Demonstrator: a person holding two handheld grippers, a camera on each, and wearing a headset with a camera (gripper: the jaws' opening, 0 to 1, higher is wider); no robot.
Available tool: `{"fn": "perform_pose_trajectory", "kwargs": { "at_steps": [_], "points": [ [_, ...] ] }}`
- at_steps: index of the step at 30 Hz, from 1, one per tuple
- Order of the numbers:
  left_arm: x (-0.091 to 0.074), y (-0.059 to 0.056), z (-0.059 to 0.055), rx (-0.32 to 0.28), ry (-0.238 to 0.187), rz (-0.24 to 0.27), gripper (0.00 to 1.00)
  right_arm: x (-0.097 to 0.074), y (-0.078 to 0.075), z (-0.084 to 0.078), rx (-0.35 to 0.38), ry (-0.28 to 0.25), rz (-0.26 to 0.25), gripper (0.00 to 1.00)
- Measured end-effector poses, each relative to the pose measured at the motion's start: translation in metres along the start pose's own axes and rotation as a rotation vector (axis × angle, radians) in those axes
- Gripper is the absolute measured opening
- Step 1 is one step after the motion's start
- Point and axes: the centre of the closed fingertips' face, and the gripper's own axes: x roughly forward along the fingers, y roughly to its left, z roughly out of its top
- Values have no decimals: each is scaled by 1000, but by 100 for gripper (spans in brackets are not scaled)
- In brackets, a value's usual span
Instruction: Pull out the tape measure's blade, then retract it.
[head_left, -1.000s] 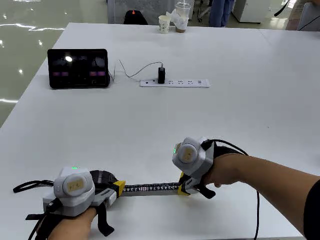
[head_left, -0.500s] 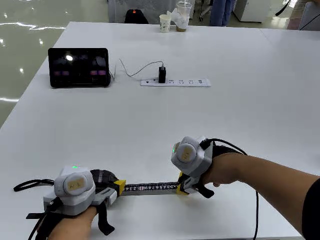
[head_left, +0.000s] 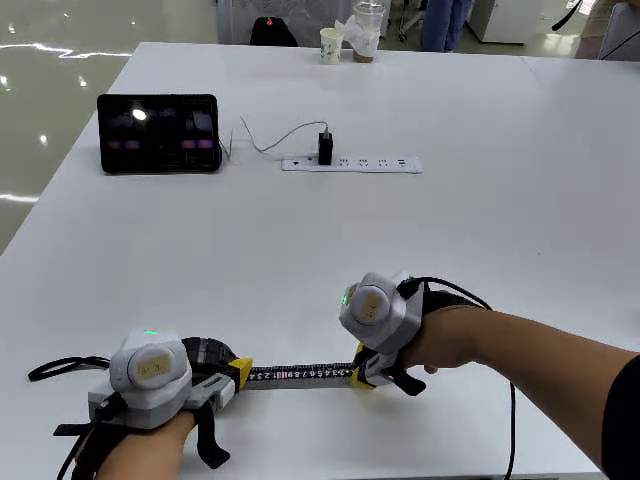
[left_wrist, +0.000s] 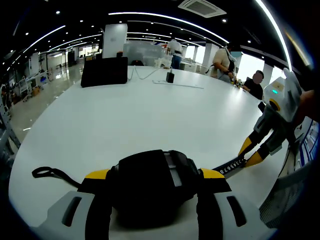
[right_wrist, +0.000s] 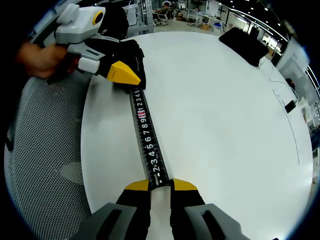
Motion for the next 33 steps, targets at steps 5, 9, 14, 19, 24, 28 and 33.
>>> {"fn": "perform_pose_trajectory", "kwargs": {
  "at_steps": [5,9,14,19,24,28,33],
  "points": [
    [0,0,0,0,0,0,65,1,0,2,-3,-1,1,11],
    [0,0,0,0,0,0,65,1,0,3,-5,0,2,11],
    [0,0,0,0,-1,-1,65,2,0,4,-8,3,3,11],
    [0,0,0,-1,0,-1,65,3,1,5,-9,2,4,11],
    [0,0,0,-1,0,-1,65,3,2,7,-12,-1,2,11],
    [0,0,0,-1,1,-1,65,4,2,8,-16,0,5,11],
    [0,0,0,-1,1,-1,65,4,3,9,-17,0,4,11]
  ]
}}
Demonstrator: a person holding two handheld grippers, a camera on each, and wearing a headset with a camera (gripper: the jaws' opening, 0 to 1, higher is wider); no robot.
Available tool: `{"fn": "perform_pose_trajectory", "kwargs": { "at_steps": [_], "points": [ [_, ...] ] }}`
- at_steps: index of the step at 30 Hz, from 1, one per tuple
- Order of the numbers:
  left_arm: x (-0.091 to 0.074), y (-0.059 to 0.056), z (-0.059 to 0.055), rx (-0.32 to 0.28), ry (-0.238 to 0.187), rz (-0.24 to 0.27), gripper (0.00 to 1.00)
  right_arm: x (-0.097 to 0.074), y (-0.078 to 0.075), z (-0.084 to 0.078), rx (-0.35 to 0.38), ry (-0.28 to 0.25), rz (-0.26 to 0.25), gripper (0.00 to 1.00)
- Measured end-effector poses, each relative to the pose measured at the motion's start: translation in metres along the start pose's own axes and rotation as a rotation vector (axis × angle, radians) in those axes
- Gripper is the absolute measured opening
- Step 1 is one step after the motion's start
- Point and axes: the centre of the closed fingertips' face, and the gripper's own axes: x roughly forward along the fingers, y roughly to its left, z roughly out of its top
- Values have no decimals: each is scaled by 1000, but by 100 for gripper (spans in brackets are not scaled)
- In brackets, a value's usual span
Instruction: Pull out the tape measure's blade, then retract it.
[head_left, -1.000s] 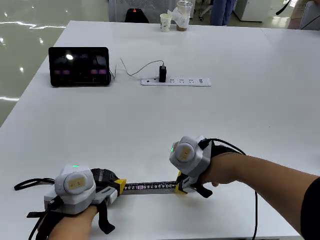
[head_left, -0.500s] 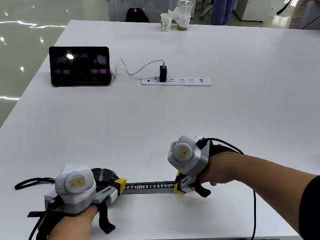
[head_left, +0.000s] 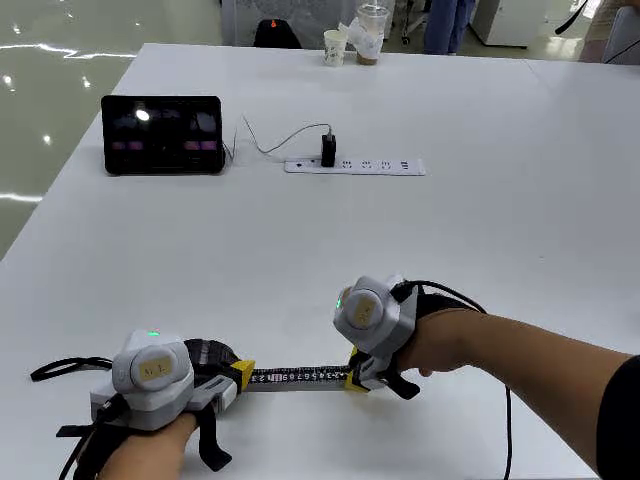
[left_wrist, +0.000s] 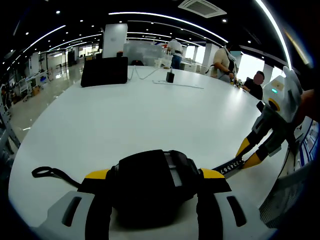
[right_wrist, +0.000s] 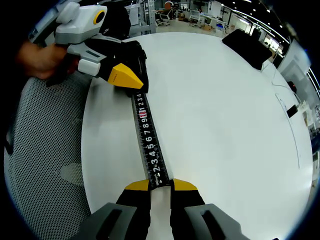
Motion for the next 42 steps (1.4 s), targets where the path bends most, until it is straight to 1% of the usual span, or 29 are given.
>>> {"fn": "perform_pose_trajectory", "kwargs": {
  "at_steps": [18,33,42],
  "points": [
    [0,0,0,0,2,-2,64,3,2,6,-10,-2,10,11],
    [0,1,0,-1,1,-4,64,7,4,16,-21,-8,16,11],
    [0,1,0,-1,2,-4,64,11,6,25,-24,-19,14,11]
  ]
}}
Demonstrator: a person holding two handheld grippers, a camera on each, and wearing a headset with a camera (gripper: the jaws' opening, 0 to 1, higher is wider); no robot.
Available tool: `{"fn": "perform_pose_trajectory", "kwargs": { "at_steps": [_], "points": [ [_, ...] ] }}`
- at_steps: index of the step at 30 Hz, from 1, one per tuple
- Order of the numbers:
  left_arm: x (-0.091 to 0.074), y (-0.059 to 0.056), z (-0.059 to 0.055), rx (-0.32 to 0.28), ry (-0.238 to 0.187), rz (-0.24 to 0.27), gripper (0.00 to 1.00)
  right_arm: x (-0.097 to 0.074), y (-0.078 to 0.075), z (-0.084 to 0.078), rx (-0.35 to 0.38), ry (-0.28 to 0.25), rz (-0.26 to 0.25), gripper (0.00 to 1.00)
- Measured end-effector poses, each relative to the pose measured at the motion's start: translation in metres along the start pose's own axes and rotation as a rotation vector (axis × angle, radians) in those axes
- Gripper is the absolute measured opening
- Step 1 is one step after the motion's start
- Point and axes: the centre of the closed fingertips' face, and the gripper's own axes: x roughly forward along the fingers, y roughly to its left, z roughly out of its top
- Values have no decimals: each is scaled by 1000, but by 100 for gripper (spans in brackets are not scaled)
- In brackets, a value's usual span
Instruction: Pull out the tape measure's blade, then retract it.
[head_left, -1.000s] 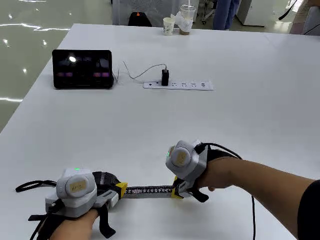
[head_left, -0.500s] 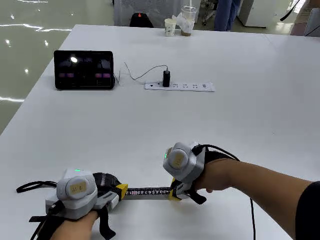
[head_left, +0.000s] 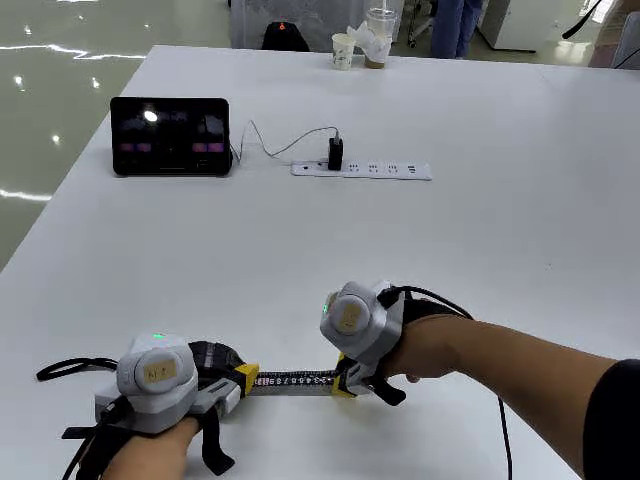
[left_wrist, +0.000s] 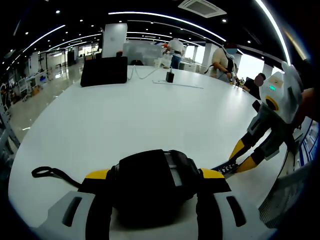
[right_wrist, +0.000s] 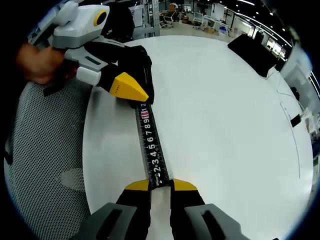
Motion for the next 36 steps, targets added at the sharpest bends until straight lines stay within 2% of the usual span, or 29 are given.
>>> {"fn": "perform_pose_trajectory", "kwargs": {
  "at_steps": [36],
  "points": [
    [0,0,0,-8,3,-3,64,6,4,15,-7,-11,13,11]
  ]
}}
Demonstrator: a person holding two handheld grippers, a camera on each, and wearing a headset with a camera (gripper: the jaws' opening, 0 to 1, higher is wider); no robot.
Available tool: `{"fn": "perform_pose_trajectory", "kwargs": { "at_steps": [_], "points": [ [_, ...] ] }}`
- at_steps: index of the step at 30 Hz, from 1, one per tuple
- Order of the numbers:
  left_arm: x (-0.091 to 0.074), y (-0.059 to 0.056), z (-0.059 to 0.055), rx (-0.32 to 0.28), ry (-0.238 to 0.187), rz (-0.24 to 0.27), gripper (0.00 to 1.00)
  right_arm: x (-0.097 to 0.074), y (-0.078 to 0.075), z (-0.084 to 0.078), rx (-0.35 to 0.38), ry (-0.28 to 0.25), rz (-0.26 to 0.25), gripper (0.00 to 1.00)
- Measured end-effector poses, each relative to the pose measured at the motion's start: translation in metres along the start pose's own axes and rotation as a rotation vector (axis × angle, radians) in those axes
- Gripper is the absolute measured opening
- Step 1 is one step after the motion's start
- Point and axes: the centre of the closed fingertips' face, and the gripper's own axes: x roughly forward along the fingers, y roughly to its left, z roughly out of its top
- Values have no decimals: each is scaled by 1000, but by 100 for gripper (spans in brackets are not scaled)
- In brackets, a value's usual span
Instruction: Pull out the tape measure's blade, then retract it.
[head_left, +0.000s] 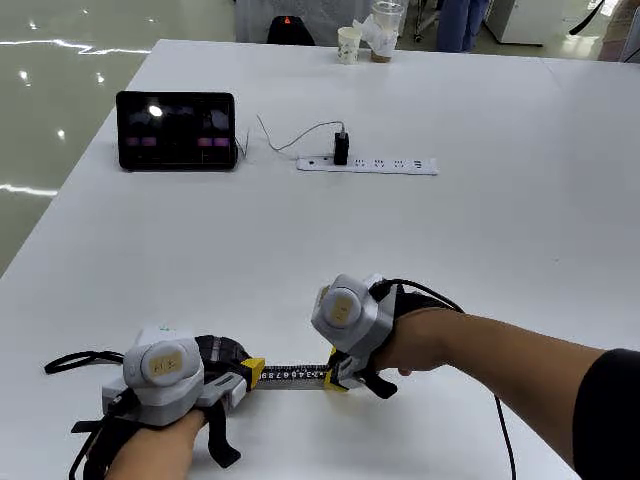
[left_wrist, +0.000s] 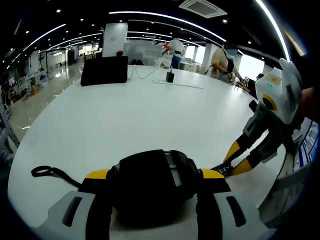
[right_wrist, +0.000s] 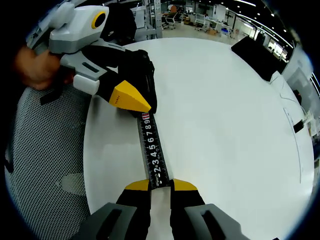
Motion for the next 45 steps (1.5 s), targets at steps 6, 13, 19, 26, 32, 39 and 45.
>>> {"fn": "perform_pose_trajectory", "kwargs": {
  "at_steps": [6,13,19,26,32,39,45],
  "points": [
    [0,0,0,2,0,-1,63,1,0,2,6,2,-3,11],
    [0,0,0,9,3,-3,63,3,0,5,14,5,-4,11],
    [0,0,0,6,2,-4,63,3,1,7,16,-1,-2,11],
    [0,0,0,4,2,-5,63,4,2,11,11,-12,-7,11],
    [0,0,-1,3,2,-6,63,5,2,14,9,-26,-6,11],
    [0,0,0,0,2,-7,64,6,3,18,-4,-33,-8,11],
    [1,0,0,-1,2,-8,63,8,2,19,-6,-37,-3,11]
  ]
}}
